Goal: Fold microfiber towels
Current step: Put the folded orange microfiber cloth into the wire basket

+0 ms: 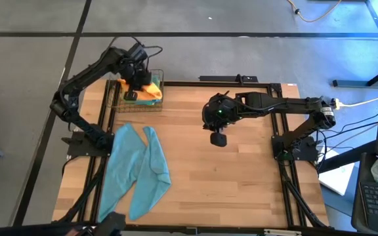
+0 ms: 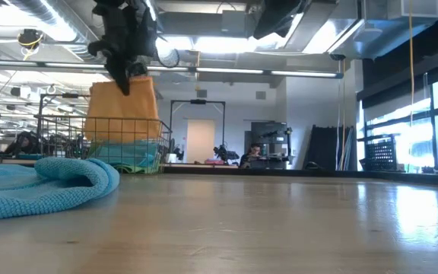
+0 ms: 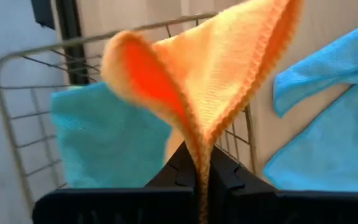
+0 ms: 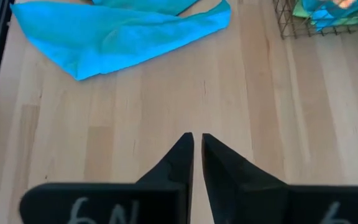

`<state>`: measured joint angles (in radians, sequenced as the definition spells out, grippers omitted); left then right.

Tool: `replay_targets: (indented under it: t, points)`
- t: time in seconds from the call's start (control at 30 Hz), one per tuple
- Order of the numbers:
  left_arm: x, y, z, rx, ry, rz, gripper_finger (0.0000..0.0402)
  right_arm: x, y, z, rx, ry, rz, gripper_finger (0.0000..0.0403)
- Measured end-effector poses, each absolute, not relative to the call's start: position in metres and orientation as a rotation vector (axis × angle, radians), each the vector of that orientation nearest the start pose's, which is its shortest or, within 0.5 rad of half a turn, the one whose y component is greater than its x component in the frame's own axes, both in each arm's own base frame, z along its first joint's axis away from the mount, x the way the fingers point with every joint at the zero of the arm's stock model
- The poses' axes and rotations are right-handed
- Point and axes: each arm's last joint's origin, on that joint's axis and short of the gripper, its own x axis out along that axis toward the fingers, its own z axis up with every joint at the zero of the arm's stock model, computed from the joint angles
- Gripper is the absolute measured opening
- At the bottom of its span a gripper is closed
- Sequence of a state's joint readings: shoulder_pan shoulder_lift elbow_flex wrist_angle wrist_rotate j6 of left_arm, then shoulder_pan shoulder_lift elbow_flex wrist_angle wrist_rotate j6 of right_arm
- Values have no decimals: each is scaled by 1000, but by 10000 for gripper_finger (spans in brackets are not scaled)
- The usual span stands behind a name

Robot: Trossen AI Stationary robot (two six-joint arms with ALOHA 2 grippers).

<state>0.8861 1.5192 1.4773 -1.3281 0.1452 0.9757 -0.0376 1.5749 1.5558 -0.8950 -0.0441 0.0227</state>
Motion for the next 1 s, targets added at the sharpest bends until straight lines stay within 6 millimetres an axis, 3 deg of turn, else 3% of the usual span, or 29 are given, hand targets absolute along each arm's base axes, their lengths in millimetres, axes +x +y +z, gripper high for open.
replay_targets:
  t: [0.23,0.47,0.77,1.0]
  points:
    - [172,201,297,4,1401,-62,0,326,-11,346,107,914,-27,36]
    - [176,200,267,79,1415,-105,0,325,-10,346,159,921,-50,36]
    - [178,217,241,218,1393,78,4,324,2,345,191,940,-31,36]
    - [180,219,237,203,1380,140,51,324,11,345,202,947,-19,36]
